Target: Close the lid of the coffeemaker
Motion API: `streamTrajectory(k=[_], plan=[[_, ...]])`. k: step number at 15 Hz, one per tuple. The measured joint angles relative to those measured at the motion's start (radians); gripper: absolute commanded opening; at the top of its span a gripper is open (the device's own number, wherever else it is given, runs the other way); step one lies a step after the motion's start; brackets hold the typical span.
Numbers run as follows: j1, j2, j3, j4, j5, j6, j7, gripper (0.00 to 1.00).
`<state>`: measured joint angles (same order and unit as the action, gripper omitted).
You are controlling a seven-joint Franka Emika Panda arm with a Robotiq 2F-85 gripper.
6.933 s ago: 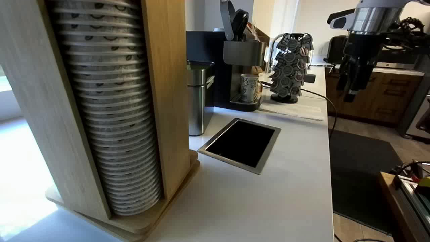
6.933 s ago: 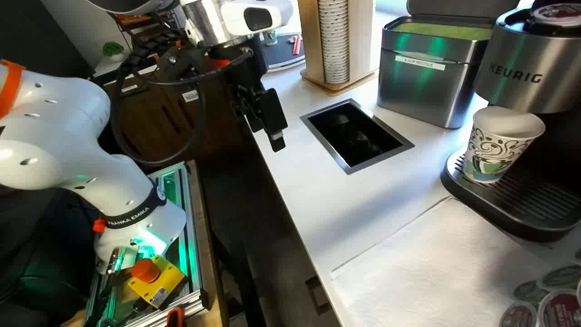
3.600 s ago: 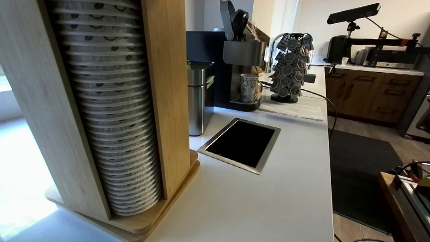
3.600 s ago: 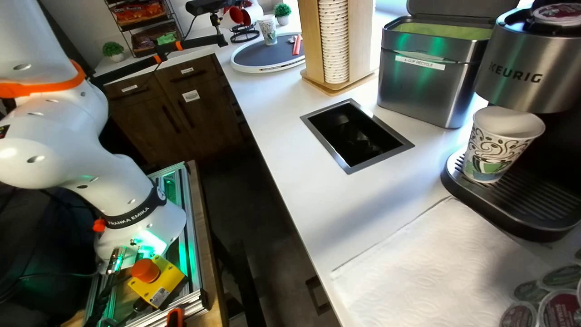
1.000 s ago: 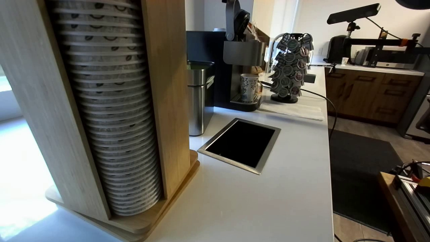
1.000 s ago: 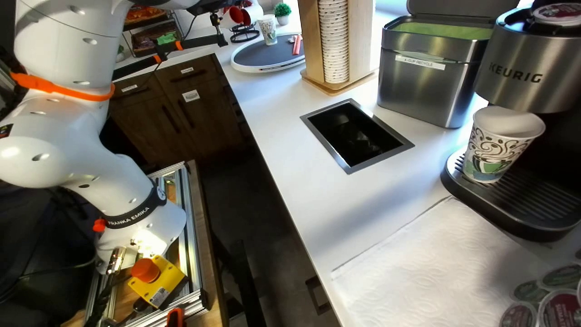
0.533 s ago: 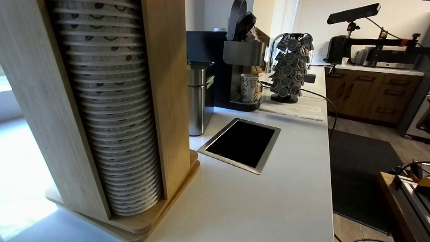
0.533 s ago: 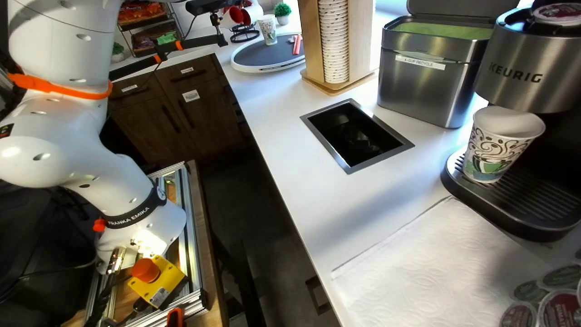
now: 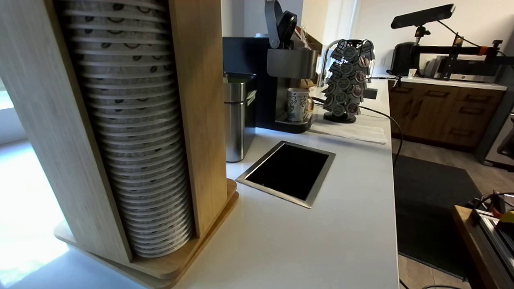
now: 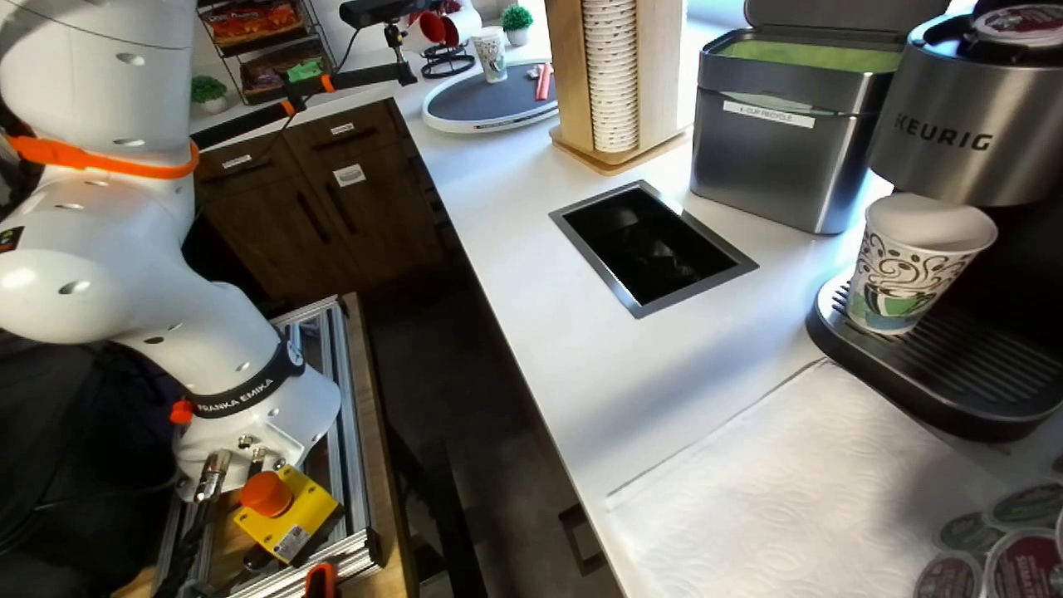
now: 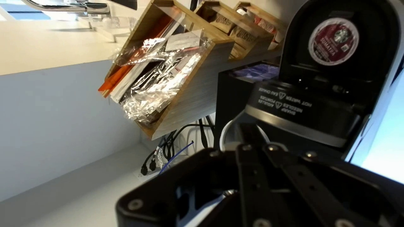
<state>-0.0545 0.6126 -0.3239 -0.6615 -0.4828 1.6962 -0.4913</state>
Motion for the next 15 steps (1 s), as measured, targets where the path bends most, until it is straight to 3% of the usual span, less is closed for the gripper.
streamTrajectory(k=[7,15], plan=[[-0.006,-0.012,0.040,-0.012,0.022,0.153,-0.004,0.00],[-0.016,0.058,0.076,-0.012,0.024,0.328,-0.004,0.00]])
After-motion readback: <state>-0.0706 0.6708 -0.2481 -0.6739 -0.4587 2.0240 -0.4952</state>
